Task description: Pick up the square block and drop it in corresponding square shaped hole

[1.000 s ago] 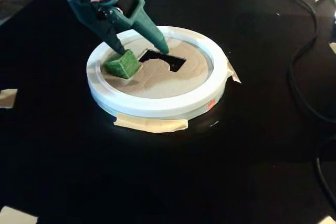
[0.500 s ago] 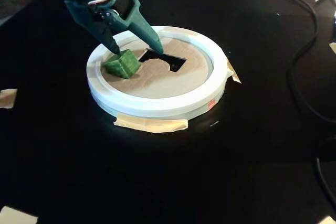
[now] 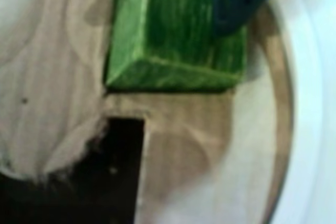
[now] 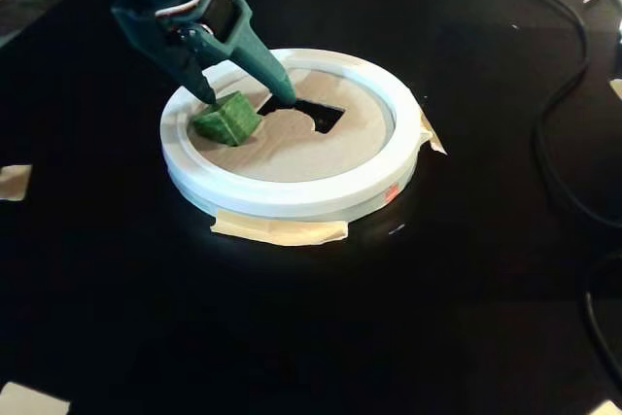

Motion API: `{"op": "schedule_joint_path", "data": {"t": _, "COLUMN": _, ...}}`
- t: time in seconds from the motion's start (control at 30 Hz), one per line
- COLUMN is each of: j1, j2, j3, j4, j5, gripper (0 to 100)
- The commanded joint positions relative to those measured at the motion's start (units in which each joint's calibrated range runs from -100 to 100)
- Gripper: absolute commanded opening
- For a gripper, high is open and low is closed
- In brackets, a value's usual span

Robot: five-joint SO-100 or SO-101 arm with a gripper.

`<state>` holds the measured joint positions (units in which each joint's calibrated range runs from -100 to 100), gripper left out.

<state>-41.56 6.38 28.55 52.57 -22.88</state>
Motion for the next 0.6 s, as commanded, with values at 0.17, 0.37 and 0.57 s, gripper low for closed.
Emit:
{"op": "schedule_joint_path", "data": {"t": 0.17, "j1": 1.9, "j2": 1.5, "j3": 4.3, "j4": -1.1, "j5": 0.2, "gripper": 81}}
{"op": "schedule_joint_path", "data": {"t": 0.37, "j1": 5.0, "j2": 2.1, "j3": 5.1, "j4": -1.1, "j5": 0.9, "gripper": 81}}
{"op": "schedule_joint_path", "data": {"t": 0.57, "j1": 7.7, "j2": 2.4, "j3": 5.0, "j4": -1.8, "j5": 0.8, "gripper": 81}}
